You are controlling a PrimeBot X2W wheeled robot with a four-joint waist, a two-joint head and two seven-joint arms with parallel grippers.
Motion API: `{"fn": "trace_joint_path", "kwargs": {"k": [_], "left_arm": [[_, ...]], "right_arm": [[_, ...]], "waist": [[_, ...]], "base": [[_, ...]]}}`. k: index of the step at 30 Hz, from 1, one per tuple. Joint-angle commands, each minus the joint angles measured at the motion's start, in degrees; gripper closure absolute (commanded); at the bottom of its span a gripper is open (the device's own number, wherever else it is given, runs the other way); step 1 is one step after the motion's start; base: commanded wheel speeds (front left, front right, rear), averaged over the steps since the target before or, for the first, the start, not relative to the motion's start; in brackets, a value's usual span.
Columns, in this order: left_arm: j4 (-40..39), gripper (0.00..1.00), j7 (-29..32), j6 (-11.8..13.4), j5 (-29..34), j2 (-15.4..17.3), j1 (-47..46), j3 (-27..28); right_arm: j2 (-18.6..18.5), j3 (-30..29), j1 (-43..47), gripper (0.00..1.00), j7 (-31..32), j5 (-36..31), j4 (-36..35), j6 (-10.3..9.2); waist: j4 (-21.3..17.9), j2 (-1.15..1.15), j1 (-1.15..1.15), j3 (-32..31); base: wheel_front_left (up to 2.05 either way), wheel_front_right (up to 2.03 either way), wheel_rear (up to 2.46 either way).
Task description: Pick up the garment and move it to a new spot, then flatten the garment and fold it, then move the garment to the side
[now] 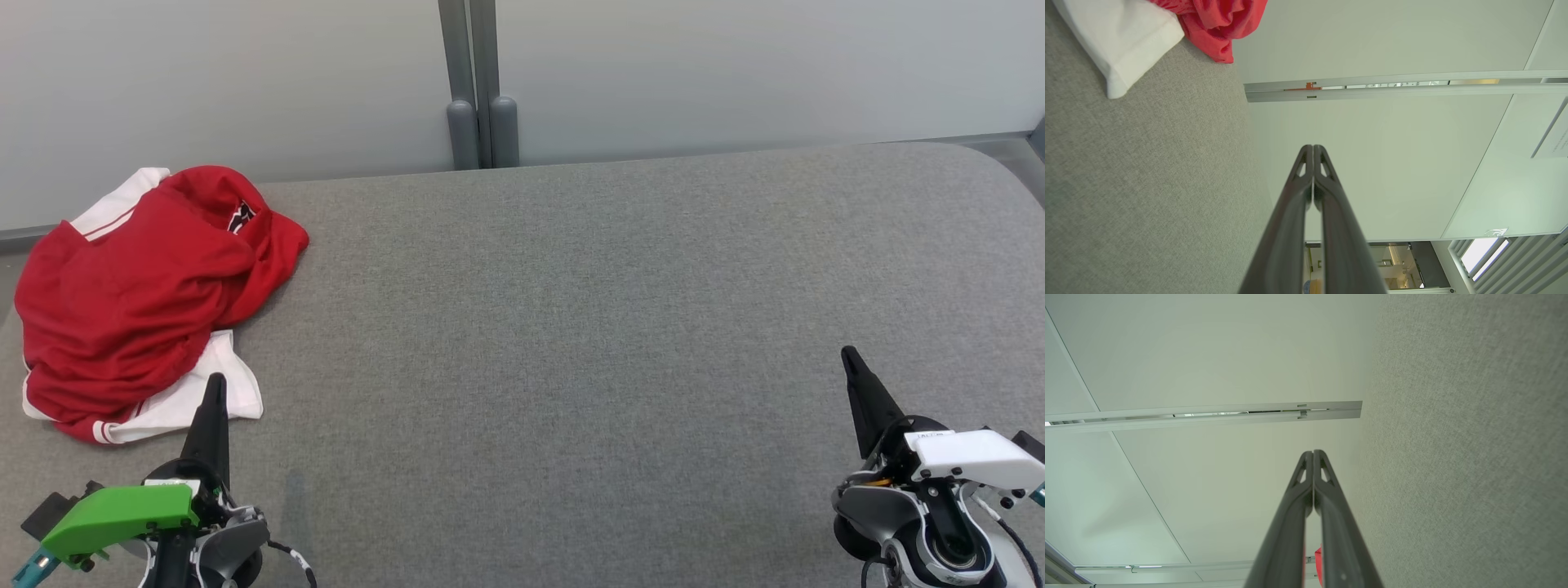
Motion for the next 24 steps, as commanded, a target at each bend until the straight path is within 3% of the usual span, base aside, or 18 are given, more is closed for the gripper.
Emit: {"fn": "trace_joint_path", "kwargs": {"k": [1, 24], "left_arm": [[0.07, 1.00, 0.12, -0.33, 0.17, 0.27, -0.79, 0.04], [0.07, 1.00, 0.11, -0.33, 0.17, 0.27, -0.79, 0.04]], "right_arm": [[-0.08, -0.04, -0.30, 1.00, 0.14, 0.43, 0.08, 0.00], [-0.08, -0.04, -0.30, 1.00, 0.14, 0.43, 0.08, 0.00]], "waist": [[0.00, 0.00, 0.00, 0.00], [0.00, 0.00, 0.00, 0.00]], "base": [[0.00, 0.00, 0.00], [0.00, 0.00, 0.00]]}}
